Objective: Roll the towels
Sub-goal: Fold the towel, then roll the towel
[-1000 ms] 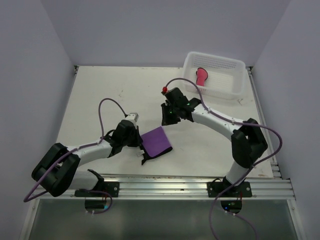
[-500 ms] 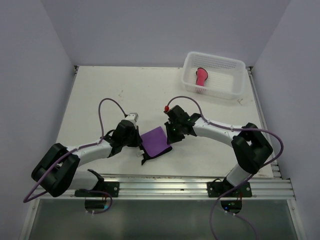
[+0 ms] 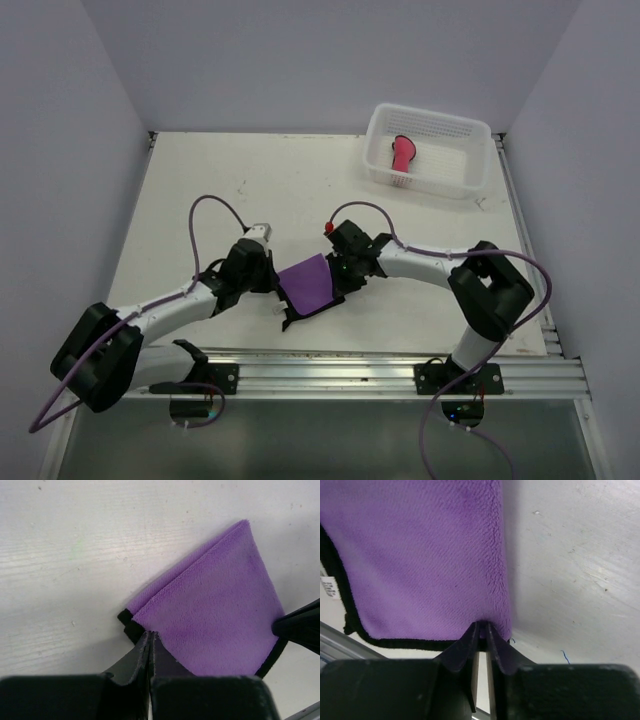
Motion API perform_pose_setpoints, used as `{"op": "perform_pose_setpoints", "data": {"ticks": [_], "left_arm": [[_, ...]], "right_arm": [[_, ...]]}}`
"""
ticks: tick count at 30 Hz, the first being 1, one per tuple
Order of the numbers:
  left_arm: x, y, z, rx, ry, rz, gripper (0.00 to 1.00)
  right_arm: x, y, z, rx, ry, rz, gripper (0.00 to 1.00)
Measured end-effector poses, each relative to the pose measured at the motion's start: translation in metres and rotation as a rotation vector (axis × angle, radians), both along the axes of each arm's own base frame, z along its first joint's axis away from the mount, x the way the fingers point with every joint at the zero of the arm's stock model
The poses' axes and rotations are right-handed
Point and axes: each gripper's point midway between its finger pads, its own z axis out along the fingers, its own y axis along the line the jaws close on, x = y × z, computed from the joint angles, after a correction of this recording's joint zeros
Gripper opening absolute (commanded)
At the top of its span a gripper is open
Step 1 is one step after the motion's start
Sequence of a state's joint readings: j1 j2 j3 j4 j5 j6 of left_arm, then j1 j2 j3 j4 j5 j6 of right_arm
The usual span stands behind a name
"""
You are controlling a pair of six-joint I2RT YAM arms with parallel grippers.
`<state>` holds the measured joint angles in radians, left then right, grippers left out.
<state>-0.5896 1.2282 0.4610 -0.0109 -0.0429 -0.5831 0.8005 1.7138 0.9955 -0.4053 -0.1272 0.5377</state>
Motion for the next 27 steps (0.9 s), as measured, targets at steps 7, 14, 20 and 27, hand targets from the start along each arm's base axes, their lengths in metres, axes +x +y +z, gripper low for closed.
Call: {"op": "perform_pose_setpoints", "data": {"ticks": [7,14,20,27], "left_arm": [[0.015,0.010,0.064,-0.020,-0.144,0.066,0.20],[0.042,0.002,0.164,-0.056,-0.332,0.056,0.54],[0.057,-0.011,0.177,-0.042,-0.325,0.008,0.83],[0.072,-0.047,0.132,-0.009,-0.105,-0.130,0.84]], "right_arm": [[0.010,0.006,0.057,0.087,-0.097,-0.014,0.38],[0.023,0.002,0.103,0.169,-0.212,-0.076,0.42],[0.012,-0.025,0.081,0.146,-0.183,-0.166,0.44],[0.004,-0.033,0.063,0.163,-0.167,-0.216,0.36]]}}
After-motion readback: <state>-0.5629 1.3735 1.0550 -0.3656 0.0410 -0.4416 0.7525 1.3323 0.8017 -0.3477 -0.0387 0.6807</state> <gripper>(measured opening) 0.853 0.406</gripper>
